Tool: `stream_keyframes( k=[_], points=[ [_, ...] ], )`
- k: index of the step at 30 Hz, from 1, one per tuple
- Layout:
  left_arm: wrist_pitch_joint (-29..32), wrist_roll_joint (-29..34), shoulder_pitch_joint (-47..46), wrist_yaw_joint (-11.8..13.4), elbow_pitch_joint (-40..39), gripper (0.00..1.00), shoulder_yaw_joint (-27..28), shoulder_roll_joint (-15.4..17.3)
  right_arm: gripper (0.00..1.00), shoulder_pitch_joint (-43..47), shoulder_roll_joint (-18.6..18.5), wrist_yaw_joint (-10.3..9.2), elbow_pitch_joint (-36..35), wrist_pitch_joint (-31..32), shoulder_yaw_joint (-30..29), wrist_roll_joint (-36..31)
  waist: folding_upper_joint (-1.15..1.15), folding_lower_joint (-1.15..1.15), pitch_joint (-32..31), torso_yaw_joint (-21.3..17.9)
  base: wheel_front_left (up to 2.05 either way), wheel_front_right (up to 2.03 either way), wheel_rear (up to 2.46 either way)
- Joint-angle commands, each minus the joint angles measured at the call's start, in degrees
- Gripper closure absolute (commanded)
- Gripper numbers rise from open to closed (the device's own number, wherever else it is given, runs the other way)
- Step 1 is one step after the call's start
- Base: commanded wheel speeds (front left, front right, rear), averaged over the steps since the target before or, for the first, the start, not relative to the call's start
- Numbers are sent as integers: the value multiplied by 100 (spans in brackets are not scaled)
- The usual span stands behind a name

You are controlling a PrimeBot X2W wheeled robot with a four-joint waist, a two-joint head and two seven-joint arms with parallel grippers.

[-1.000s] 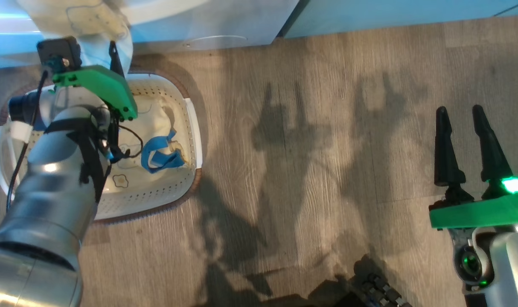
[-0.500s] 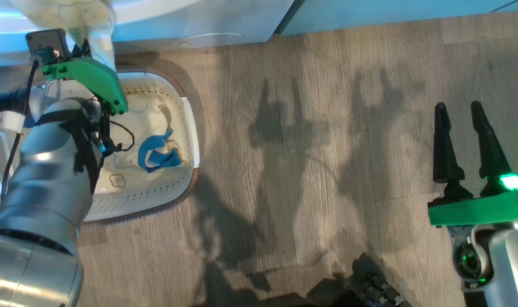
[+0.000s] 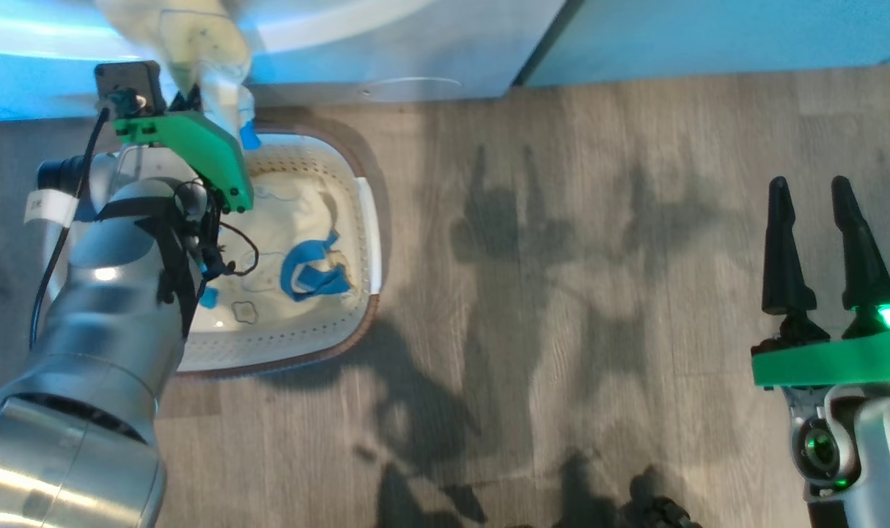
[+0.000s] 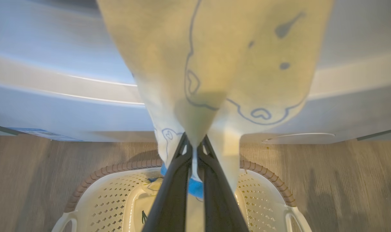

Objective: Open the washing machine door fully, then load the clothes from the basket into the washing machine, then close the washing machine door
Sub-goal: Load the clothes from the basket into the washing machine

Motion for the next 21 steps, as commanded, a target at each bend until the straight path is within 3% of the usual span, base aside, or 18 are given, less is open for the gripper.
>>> stream_keyframes(
  k=[1,11,21],
  points=[
    [26,6,-102,-57,-111,100,42,195,0,175,-46,-16,-167,-54,54,-50,0,0,-133,133,0,0,0],
    [744,-77,-304,-251,-540,100,-149,406,0,396,-46,-16,-190,-54,-32,-2,0,0,-405,372,0,0,0],
    [2306,-500,-492,-268,-2218,100,-213,1154,0,517,-46,-16,-210,-54,5,143,0,0,-532,351,0,0,0]
  ],
)
